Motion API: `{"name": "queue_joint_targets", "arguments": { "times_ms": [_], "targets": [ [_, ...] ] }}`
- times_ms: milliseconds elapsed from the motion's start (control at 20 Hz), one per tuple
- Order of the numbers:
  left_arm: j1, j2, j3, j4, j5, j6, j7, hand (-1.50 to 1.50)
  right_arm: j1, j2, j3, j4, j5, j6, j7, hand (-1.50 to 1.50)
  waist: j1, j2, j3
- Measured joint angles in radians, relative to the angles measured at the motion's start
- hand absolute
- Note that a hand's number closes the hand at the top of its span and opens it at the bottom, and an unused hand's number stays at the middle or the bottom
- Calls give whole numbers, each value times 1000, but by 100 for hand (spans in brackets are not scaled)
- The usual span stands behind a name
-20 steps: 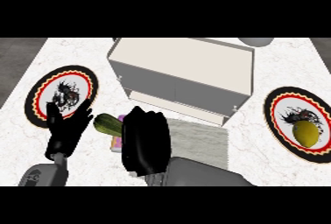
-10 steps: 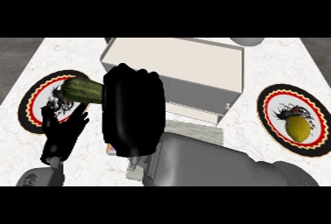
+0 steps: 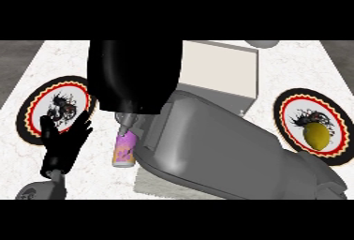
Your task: Pick the squash from the placemat and place it in the tiered shelf
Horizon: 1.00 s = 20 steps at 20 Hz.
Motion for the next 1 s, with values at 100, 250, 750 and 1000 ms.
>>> {"name": "queue_joint_targets", "arguments": {
  "times_ms": [100, 250, 750, 1000],
  "targets": [
    [9, 2, 0, -10, 0, -2, -1, 0, -43, 1, -55, 23, 7, 21, 0, 150, -1, 2, 1],
    [9, -5, -3, -13, -7, 10, 3, 0, -102, 2, -113, 54, 19, 53, -1, 150, -5, 5, 2],
    [16, -8, 3, -31, 0, -1, -6, 0, -173, -10, -267, 172, -20, 164, -66, 150, -3, 17, 3],
    [16, -12, -3, -47, -9, 5, 10, 0, -160, -14, -307, 246, -8, 194, -121, 150, 1, 22, 3]
  ]
}}
